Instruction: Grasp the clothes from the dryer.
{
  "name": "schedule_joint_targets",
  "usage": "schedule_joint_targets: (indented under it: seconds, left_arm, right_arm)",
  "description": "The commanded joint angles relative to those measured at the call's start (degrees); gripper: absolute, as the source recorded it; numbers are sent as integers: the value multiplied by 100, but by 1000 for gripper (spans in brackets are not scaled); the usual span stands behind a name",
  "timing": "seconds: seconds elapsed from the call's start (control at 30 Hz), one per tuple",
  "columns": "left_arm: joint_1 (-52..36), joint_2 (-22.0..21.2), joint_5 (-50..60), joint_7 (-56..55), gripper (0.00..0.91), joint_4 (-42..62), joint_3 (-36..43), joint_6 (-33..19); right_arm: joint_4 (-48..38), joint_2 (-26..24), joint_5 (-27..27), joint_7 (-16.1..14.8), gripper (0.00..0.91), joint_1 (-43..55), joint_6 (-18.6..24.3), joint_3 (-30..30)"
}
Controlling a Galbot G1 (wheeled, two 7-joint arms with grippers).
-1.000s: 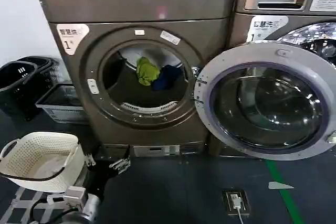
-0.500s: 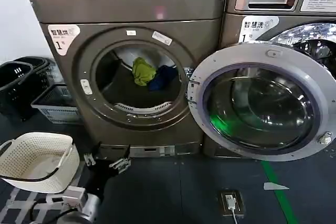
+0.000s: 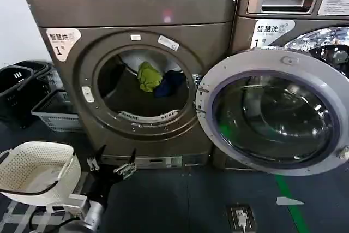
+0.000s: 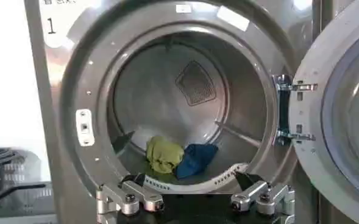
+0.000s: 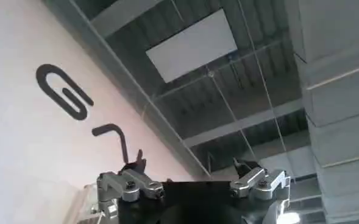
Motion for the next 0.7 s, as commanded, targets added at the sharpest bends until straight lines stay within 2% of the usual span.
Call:
schedule_joint_targets:
  seconds: [0.03,0.17,0.27,0.7]
  left_arm:
    - [-1,3,-6,4,907,8,-7,-1]
    - [-4,1,-9,7,907,0,-7,0]
    - [-13,-8,-10,5,907,-1,-5,0]
    - [-10,-10,-21,10,907,-21,-2,0]
  right_arm:
    - [2,6,69,35,907,-5,-100,23]
    - [27,-15,83,34,907,-1,-158,57]
    - [72,-43,427,113,907,5,-224,107]
    - [65,-41,423,88,907,12,-216,90]
